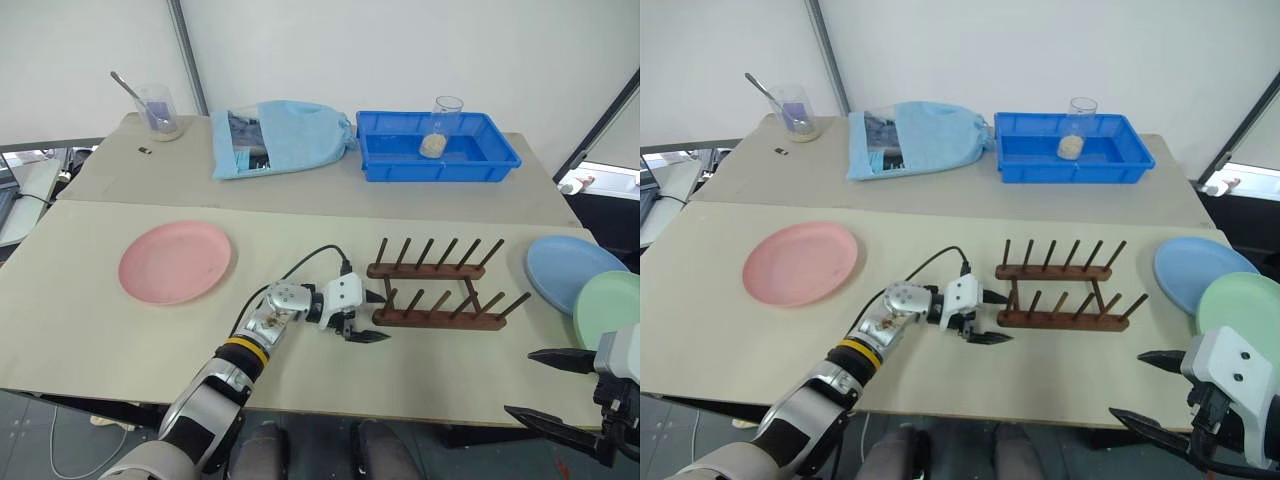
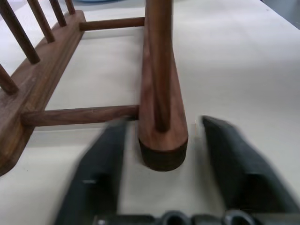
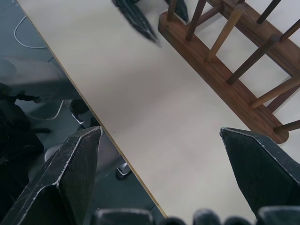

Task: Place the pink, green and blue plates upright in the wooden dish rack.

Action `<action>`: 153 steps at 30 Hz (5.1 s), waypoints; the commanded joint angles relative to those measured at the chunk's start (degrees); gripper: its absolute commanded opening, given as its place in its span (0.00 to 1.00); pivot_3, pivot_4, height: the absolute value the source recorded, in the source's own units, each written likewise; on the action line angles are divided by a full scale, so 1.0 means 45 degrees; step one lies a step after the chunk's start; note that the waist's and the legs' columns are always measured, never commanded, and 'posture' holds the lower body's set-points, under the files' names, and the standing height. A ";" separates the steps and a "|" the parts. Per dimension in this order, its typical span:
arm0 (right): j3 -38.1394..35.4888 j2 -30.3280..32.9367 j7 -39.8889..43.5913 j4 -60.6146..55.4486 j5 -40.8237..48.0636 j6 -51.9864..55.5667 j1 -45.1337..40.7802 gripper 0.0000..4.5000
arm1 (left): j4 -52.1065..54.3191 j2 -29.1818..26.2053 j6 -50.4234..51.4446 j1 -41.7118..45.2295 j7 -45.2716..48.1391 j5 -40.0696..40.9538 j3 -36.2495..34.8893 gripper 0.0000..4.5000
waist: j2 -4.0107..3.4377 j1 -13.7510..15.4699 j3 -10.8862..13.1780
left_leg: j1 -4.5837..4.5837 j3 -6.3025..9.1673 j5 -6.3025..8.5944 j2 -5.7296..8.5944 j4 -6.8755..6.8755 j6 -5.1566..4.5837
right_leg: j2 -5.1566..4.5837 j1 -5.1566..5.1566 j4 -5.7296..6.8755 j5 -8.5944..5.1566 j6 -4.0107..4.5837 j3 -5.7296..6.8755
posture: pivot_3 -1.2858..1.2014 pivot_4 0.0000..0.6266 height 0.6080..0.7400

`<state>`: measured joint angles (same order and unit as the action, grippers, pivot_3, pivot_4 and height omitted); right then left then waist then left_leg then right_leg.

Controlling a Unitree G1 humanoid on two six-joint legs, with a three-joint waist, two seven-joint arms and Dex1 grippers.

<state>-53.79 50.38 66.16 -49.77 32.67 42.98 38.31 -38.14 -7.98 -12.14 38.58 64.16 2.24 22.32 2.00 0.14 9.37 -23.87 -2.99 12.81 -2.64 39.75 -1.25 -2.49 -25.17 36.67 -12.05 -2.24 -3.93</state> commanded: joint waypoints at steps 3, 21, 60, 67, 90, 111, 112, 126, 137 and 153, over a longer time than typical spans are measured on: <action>0.1334 0.0624 -0.0931 0.0396 -0.1095 -0.0210 -0.0408 1.00 | 0.2756 -0.1527 0.1086 -0.0792 0.0942 0.0720 -0.0589 0.99 | -0.0005 -0.0185 -0.0003 | 0.0006 -0.0004 0.0000 -0.0012 -0.0005 0.0000 | 0.0001 -0.0003 0.0009 -0.0002 0.0005 0.0000 | 0.52 0.24 0.67; 1.0680 0.1390 -0.3872 0.7337 -0.6224 -0.3558 -0.7519 0.07 | 0.7711 -0.0092 0.6631 -0.3531 -0.4482 -0.1072 0.1633 0.00 | -0.0007 -0.0163 -0.0003 | 0.0007 0.0014 -0.0002 0.0009 0.0000 -0.0003 | 0.0002 0.0000 0.0016 -0.0009 0.0005 -0.0009 | 0.52 0.24 0.67; 0.9757 0.1219 -0.1131 0.5179 -0.2308 -0.3192 -1.0443 0.43 | 1.3940 -0.2790 0.7459 -0.6401 -0.5825 0.2968 -0.5299 0.71 | -0.0041 -0.0296 -0.0001 | 0.0041 0.0004 0.0014 -0.0040 -0.0008 -0.0030 | 0.0022 -0.0018 0.0089 -0.0011 -0.0010 -0.0001 | 0.52 0.24 0.67; 1.1733 -0.0274 -0.1007 0.6020 -0.1362 -0.2612 -1.4169 0.97 | 1.6519 -0.1849 1.2422 -0.8308 -1.0427 0.6003 -1.1352 1.00 | -0.0001 -0.0275 0.0022 | 0.0076 -0.0014 0.0015 -0.0046 -0.0003 -0.0029 | 0.0009 -0.0002 0.0080 -0.0030 0.0023 0.0002 | 0.52 0.24 0.67; 1.4238 -0.1998 0.0034 0.8317 -0.3254 -0.4729 -1.7158 1.00 | 1.2482 -0.0403 1.5379 -0.5765 -1.6015 0.8092 -1.3750 0.71 | 0.0055 -0.0176 0.0040 | 0.0029 -0.0007 0.0015 -0.0026 -0.0008 -0.0023 | -0.0004 -0.0020 0.0068 0.0006 0.0078 0.0029 | 0.52 0.24 0.67; 1.7980 -0.5660 -0.3491 1.2122 -0.9150 -0.8718 -1.8992 1.00 | 1.2805 0.1630 1.4993 -0.1306 -1.7573 0.8708 -1.0301 0.01 | 0.0059 -0.0262 0.0042 | -0.0012 -0.0002 0.0007 -0.0014 -0.0025 -0.0009 | -0.0002 -0.0040 0.0029 0.0104 0.0045 0.0026 | 0.52 0.24 0.67; 1.8152 -0.5817 -0.3846 1.2613 -0.9605 -0.9138 -1.9160 1.00 | 1.2845 0.1694 1.5065 -0.1252 -1.7648 0.8796 -1.0259 0.01 | 0.0059 -0.0264 0.0042 | -0.0013 -0.0001 0.0007 -0.0014 -0.0032 -0.0009 | -0.0002 -0.0045 0.0029 0.0104 0.0047 0.0026 | 0.52 0.24 0.67; 1.8380 -0.7118 -0.7463 1.5617 -1.2777 -1.1926 -1.9857 0.12 | 1.3794 0.1069 1.6260 -0.1787 -1.8023 1.0319 -1.0942 0.00 | 0.0061 -0.0284 0.0043 | -0.0170 0.0004 -0.0017 -0.0011 -0.0002 0.0025 | 0.0002 -0.0229 0.0092 0.0123 0.0051 0.0010 | 0.52 0.24 0.67; 1.7862 -0.7441 -0.8653 1.6400 -1.3028 -1.2968 -2.0208 0.00 | 1.3630 -0.6734 1.9430 -0.5069 -1.1754 1.9143 -1.4201 0.79 | 0.0142 -0.0645 0.0092 | -0.0170 0.0029 -0.0017 -0.0035 -0.0005 0.0027 | 0.0011 -0.0258 0.0133 0.0113 0.0086 0.0036 | 0.52 0.24 0.67; 0.8204 -0.4607 -0.6148 0.7127 0.0325 -0.0757 -1.7562 0.00 | 1.5915 -0.8214 1.0543 -0.3571 -0.4114 0.9320 -0.5937 0.99 | 0.0127 0.0123 0.0108 | -0.0178 0.0015 -0.0027 -0.0031 -0.0061 0.0052 | -0.0013 -0.0240 0.0067 0.0090 0.0126 0.0076 | 0.52 0.24 0.67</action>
<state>-10.33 27.44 39.36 -12.83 26.55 31.88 -41.54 32.16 -45.61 38.61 20.69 43.44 45.74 -5.82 2.58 0.69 9.85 -24.66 -2.99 12.69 -2.79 39.45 -1.02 -2.56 -26.25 36.91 -11.68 -1.60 -3.59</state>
